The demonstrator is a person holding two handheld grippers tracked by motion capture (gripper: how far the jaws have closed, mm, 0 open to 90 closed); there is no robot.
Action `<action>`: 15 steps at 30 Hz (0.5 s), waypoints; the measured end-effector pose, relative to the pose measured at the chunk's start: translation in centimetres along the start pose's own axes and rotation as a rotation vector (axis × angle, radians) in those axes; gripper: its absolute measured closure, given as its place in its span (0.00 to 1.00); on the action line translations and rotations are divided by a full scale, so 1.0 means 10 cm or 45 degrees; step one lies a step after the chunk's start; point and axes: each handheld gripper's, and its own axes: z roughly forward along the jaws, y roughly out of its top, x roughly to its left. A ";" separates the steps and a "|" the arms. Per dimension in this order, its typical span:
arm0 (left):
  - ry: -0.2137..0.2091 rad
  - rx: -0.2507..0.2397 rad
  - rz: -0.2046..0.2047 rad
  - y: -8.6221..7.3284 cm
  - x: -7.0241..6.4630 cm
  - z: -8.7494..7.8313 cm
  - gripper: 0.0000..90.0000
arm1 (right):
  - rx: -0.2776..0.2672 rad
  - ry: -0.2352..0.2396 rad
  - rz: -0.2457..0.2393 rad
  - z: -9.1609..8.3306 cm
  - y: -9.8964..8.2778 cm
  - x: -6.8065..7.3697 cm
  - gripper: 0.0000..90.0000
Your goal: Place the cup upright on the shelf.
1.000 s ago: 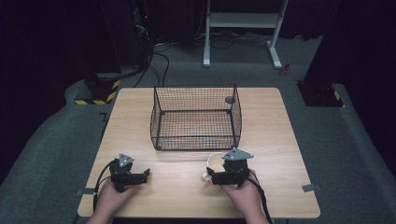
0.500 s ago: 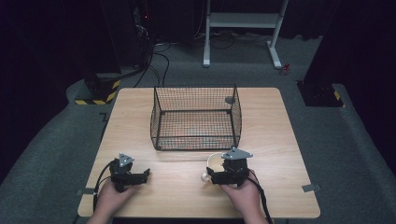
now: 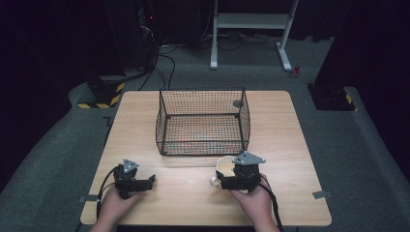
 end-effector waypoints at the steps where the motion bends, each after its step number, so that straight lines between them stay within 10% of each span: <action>1: 0.000 0.000 0.000 0.00 0.00 0.00 0.01 | 0.000 0.000 0.000 0.00 0.00 0.00 0.10; 15: 0.000 0.001 0.000 0.00 0.00 0.00 0.01 | -0.069 -0.032 -0.028 -0.14 0.21 0.00 0.10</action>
